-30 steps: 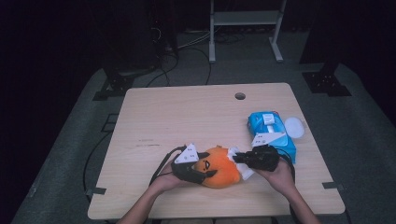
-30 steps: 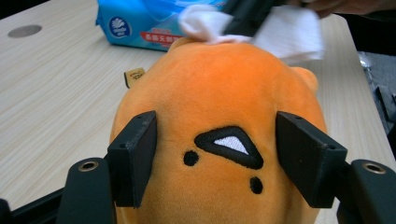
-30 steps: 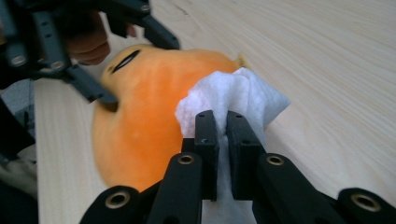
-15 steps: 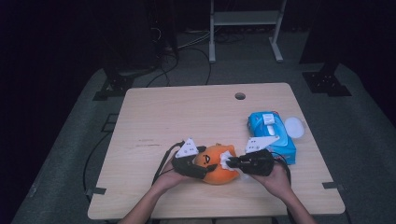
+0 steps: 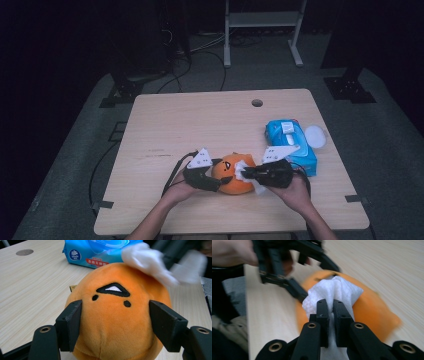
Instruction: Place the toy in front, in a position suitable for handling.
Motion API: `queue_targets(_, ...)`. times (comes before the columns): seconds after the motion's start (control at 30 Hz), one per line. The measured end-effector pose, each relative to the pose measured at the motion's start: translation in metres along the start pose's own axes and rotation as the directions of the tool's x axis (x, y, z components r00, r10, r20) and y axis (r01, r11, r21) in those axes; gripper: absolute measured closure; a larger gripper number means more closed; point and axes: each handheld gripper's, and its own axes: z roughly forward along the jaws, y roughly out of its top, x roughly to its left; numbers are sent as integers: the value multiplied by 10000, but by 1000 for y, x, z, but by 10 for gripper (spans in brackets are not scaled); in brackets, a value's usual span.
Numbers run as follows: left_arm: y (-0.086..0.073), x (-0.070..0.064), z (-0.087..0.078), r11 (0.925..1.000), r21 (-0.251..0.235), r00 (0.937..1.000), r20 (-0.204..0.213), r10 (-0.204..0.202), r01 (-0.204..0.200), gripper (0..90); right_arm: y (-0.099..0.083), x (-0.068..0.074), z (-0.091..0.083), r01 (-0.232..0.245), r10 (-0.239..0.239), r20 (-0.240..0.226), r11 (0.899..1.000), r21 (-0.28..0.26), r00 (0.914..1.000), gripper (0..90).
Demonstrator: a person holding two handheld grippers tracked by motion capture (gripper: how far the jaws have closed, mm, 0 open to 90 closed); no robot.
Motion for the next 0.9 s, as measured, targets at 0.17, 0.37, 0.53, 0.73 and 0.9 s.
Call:
queue_targets(0.17,-2,1,-1,10000,15,10000,26,21,-21,275,3,6,9,363,-366,101,9990,273,9993,835)
queue_targets(0.37,-5,5,-1,9999,-69,9999,79,-92,93,263,-8,-19,-7,-417,419,733,9991,-46,9964,834)
queue_targets(0.53,-4,6,-1,9999,-10,9998,25,-171,171,151,-18,-31,-10,-892,889,720,9960,12,9934,833)
queue_targets(0.73,-11,13,0,9973,63,9960,518,-727,725,88,-19,-32,-9,-831,819,673,9964,151,9944,832)
queue_targets(0.9,-11,10,-2,9980,-25,9961,626,-621,624,261,-20,-31,-8,-877,862,681,9960,194,9939,833)
